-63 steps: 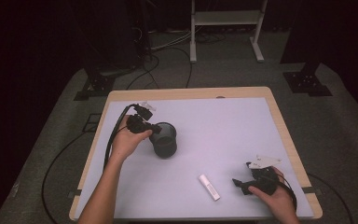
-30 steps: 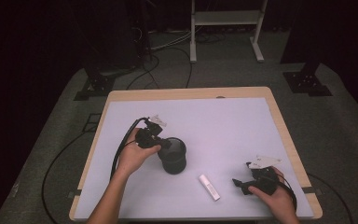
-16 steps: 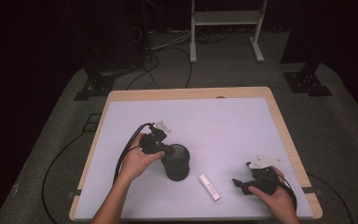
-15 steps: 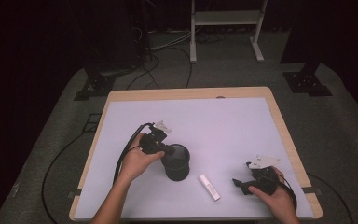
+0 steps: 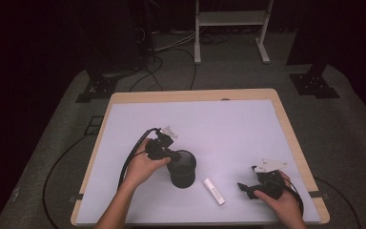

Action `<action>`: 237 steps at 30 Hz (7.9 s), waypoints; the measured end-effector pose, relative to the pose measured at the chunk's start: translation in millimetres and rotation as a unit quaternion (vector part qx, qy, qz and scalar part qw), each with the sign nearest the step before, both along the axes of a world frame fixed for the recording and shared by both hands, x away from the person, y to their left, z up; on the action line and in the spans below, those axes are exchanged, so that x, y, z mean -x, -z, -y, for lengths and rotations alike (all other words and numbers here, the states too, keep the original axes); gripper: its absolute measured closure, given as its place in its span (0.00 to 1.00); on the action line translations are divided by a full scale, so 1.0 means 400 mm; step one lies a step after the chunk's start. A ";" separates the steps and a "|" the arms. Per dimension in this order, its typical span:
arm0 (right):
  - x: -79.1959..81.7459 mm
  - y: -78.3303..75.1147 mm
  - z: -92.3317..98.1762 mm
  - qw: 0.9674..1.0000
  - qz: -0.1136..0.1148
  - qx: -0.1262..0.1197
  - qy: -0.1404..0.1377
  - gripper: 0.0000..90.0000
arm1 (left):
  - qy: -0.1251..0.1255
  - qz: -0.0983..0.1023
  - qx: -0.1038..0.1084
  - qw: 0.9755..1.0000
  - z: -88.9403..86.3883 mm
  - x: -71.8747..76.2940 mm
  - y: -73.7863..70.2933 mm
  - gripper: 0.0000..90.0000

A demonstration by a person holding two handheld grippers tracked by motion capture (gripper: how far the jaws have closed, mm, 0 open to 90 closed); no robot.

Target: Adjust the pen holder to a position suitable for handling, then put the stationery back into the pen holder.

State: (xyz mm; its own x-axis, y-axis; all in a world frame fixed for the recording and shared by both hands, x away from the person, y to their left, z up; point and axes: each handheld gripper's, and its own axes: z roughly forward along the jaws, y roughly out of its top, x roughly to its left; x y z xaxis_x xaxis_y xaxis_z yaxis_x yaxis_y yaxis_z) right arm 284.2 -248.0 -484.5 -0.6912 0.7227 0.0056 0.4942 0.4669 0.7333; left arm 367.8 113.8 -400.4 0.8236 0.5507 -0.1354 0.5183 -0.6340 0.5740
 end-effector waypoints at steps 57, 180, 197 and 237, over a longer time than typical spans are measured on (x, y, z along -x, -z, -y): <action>0.000 0.000 -0.001 1.000 -0.001 -0.002 0.002 0.13 | 0.005 0.050 0.049 0.998 -0.133 0.072 -0.097 0.21; 0.092 -0.055 -0.149 0.996 -0.012 -0.044 -0.082 0.15 | -0.096 0.111 0.019 0.989 -0.297 0.187 0.199 0.02; 0.102 -0.026 -0.201 0.995 -0.015 -0.016 -0.101 0.26 | -0.095 0.111 0.019 0.989 -0.297 0.187 0.199 0.02; 0.100 -0.027 -0.160 0.997 -0.012 0.008 -0.082 0.70 | -0.096 0.110 0.020 0.989 -0.298 0.186 0.199 0.02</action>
State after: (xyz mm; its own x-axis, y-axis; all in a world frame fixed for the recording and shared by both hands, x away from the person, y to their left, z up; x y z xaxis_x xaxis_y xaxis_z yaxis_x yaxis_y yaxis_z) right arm 244.2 -184.0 -473.6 -0.7993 0.6008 0.0126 0.4275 0.5538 0.7146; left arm 293.3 232.8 -479.9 0.7169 0.6971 0.0115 0.4860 -0.5115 0.7086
